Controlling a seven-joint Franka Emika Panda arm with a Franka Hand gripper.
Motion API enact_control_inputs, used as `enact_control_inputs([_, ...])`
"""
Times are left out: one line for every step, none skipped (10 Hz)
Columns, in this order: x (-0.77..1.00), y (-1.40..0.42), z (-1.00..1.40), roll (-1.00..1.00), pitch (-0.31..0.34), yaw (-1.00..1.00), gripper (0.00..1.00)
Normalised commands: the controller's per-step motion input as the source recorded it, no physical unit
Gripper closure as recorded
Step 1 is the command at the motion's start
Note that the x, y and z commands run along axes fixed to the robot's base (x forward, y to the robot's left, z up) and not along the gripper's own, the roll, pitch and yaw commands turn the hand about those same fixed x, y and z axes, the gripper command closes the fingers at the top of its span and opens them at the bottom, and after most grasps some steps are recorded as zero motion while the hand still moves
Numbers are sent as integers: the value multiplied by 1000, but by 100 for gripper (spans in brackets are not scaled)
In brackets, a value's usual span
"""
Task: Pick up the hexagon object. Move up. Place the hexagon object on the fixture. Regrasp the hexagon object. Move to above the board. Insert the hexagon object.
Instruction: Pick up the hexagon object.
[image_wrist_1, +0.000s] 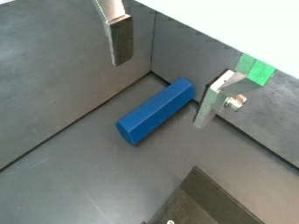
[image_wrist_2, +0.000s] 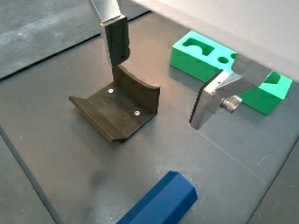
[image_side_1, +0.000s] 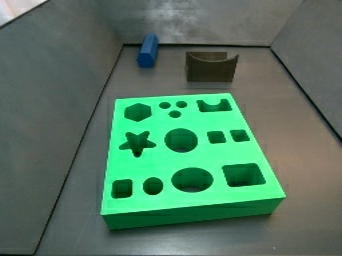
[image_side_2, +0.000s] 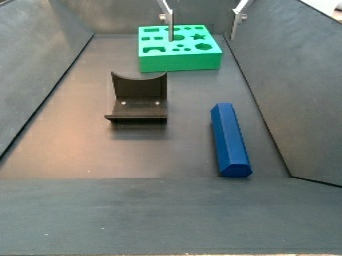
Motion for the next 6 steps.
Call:
enact_control_inputs([-349, 317, -183, 0, -223, 17, 0])
enact_control_inputs([-363, 414, -643, -26, -299, 0, 0])
enact_control_inputs([-434, 383, -849, 0, -220, 0, 0])
enact_control_inputs([-346, 271, -897, 0, -199, 0, 0])
enact_control_inputs([-243, 194, -946, -6, -169, 0, 0])
enact_control_inputs([-189, 180, -974, -3, -159, 0, 0])
